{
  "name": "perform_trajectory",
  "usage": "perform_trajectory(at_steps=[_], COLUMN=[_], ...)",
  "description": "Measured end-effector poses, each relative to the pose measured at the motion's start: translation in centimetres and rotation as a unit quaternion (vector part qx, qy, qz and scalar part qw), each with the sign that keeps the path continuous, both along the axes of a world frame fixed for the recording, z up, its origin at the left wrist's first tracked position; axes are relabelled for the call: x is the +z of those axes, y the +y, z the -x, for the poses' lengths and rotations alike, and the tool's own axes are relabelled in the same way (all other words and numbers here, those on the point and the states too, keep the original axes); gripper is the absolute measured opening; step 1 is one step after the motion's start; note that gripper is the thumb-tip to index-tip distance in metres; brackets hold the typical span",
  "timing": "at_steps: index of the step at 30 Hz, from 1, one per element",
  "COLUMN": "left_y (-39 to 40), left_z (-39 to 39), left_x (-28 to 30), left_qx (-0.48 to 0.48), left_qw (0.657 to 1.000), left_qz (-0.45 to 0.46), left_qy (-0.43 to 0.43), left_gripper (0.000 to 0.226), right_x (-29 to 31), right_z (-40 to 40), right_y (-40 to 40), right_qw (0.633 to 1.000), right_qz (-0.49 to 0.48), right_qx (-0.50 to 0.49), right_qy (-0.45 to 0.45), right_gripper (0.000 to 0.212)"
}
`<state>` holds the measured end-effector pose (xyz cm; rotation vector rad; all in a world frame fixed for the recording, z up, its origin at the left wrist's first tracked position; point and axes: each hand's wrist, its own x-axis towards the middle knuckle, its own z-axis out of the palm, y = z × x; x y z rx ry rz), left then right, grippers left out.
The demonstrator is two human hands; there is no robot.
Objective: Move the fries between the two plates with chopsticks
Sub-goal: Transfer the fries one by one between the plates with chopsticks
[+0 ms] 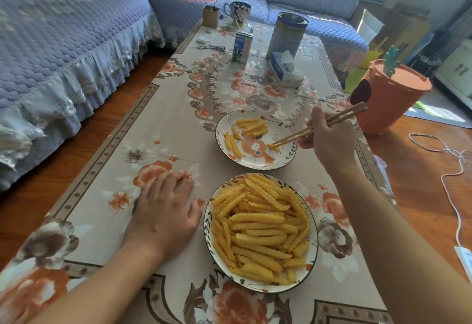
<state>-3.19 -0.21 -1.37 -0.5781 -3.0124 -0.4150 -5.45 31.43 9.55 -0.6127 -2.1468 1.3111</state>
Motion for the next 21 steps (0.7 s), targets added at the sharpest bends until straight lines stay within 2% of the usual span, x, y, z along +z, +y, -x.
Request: perform_trajectory(at_steps=[5,10,12,16,21], left_y=[-0.1,0.1,0.4,0.5,0.5], left_z=[-0.1,-0.3,-0.6,-0.6,-0.8], left_x=[0.2,0.7,0.8,0.7,0.7], left_qx=[0.003,0.011,0.016,0.02,0.021], left_qw=[1.0,1.0,1.0,1.0,1.0], left_qz=[-0.009,-0.015,-0.011,-0.005,-0.003], left_qy=[-0.001,-0.001,-0.004,-0.005,-0.007], left_gripper=[0.048,0.05,0.05,0.042,0.043], right_x=[0.8,5.8,7.4,6.2,4.8], right_z=[-2.9,-8.7,-12.0,-16.6,-17.4], right_y=[-0.5,-0.1,0.0,-1.1,-2.4], right_qw=[1.0,0.995,0.995,0.994,0.993], right_qz=[0.014,0.078,0.088,0.103,0.115], right_qx=[-0.018,-0.027,-0.028,-0.022,-0.009], right_qy=[-0.002,0.049,0.039,-0.01,-0.018], right_gripper=[0.041,0.043,0.045,0.048,0.042])
